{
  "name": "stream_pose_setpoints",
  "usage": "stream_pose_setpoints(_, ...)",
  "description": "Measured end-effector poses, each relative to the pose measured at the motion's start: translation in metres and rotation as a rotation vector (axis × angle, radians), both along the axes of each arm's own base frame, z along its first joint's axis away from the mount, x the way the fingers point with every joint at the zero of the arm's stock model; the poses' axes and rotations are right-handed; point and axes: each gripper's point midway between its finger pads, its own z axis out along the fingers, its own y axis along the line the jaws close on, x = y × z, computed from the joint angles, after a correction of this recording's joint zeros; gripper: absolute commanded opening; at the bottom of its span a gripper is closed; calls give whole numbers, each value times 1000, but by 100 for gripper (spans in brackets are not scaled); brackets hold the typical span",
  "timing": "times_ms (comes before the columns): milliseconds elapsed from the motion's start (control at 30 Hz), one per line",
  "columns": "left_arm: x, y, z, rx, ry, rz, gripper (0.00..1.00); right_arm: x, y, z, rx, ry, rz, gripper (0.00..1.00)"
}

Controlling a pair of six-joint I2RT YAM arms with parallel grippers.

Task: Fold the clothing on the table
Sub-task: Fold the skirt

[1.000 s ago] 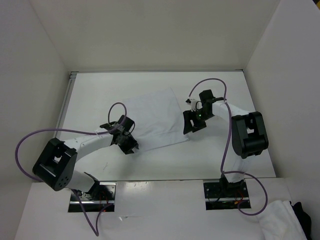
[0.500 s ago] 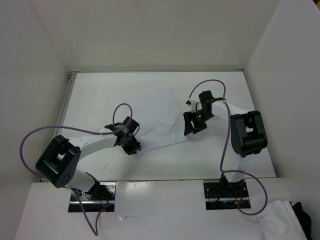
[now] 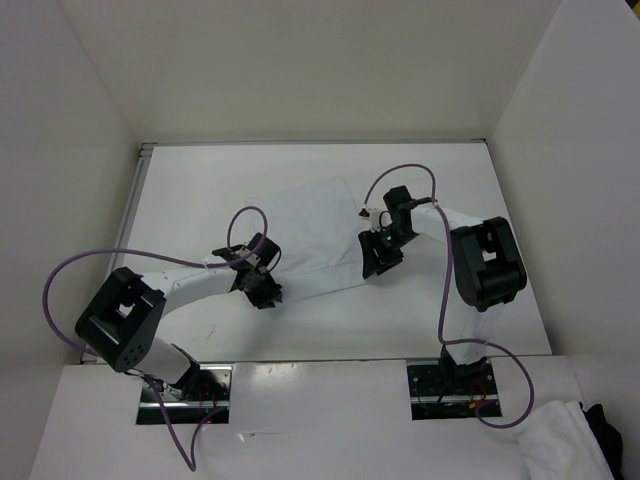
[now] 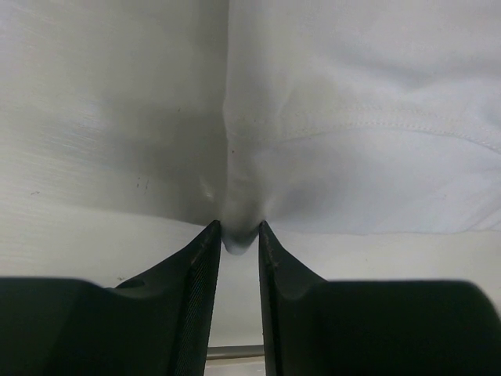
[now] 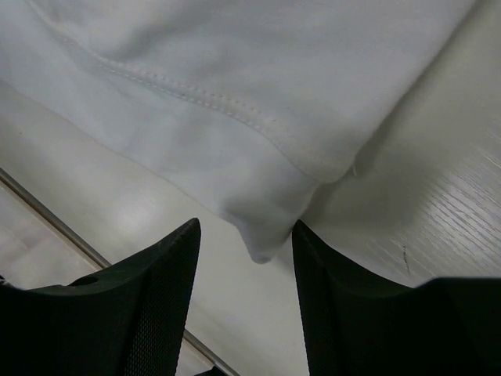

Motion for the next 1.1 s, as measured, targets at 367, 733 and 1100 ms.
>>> stream_pose_setpoints(367, 0, 4, -1, 24, 0, 7, 35, -2, 2, -1, -11, 0, 12, 36)
stream_pose_setpoints(733, 1, 11, -2, 56, -6, 16, 39, -1, 0, -2, -23, -1, 3, 57)
stream_pose_setpoints(1100, 3, 13, 5, 60, -34, 23, 38, -1, -2, -3, -38, -8, 6, 39)
